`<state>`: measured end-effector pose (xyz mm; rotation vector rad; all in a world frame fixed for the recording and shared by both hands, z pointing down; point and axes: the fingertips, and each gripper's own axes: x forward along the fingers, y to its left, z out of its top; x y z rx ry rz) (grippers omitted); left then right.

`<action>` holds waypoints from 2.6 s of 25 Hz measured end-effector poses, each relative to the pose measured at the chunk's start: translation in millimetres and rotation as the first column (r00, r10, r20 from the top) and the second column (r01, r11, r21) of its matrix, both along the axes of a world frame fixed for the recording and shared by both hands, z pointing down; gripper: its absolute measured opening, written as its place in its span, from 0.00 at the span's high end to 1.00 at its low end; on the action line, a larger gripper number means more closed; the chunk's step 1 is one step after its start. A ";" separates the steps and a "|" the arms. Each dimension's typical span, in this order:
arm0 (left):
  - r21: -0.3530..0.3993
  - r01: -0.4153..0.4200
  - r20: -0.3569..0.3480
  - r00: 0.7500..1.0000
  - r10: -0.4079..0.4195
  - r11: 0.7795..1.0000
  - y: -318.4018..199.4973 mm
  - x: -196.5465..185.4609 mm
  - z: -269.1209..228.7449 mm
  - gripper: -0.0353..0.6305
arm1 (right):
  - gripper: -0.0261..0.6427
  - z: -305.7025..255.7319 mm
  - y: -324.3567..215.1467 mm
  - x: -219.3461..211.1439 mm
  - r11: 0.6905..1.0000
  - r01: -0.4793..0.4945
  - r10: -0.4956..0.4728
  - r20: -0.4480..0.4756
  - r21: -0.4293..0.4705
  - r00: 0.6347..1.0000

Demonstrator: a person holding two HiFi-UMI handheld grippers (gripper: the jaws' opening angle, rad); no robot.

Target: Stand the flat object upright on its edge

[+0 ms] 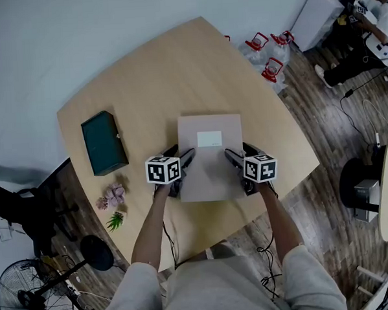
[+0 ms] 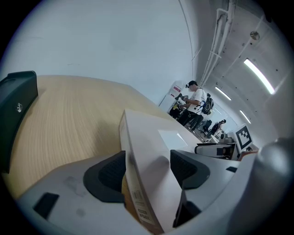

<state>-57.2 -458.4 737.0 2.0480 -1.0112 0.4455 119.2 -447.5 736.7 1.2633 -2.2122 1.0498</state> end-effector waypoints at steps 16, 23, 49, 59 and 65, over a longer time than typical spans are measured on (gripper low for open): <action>-0.038 -0.044 0.051 0.998 0.046 0.998 -2.2 6.8 0.7 0.53 | 0.47 -0.1 -2.6 2.0 0.999 0.024 -0.025 -0.039 -0.032 0.999; 0.029 -0.048 0.067 0.997 0.046 0.998 -2.5 7.2 -18.4 0.53 | 0.48 -21.2 -3.5 2.4 0.999 0.033 -0.031 -0.068 0.036 0.997; 0.280 -0.018 0.109 0.994 -0.013 0.960 36.4 7.9 -110.4 0.53 | 0.51 -109.7 32.5 6.9 0.959 -0.021 0.047 -0.087 0.282 0.995; 0.352 -0.002 0.104 0.994 -0.036 0.936 60.4 8.2 -141.9 0.53 | 0.53 -140.1 56.9 8.0 0.930 -0.042 0.079 -0.087 0.364 0.993; 0.406 -0.011 0.131 0.990 -0.046 0.914 70.8 9.2 -159.0 0.53 | 0.55 -160.9 63.8 9.5 0.905 -0.051 0.094 -0.082 0.423 0.992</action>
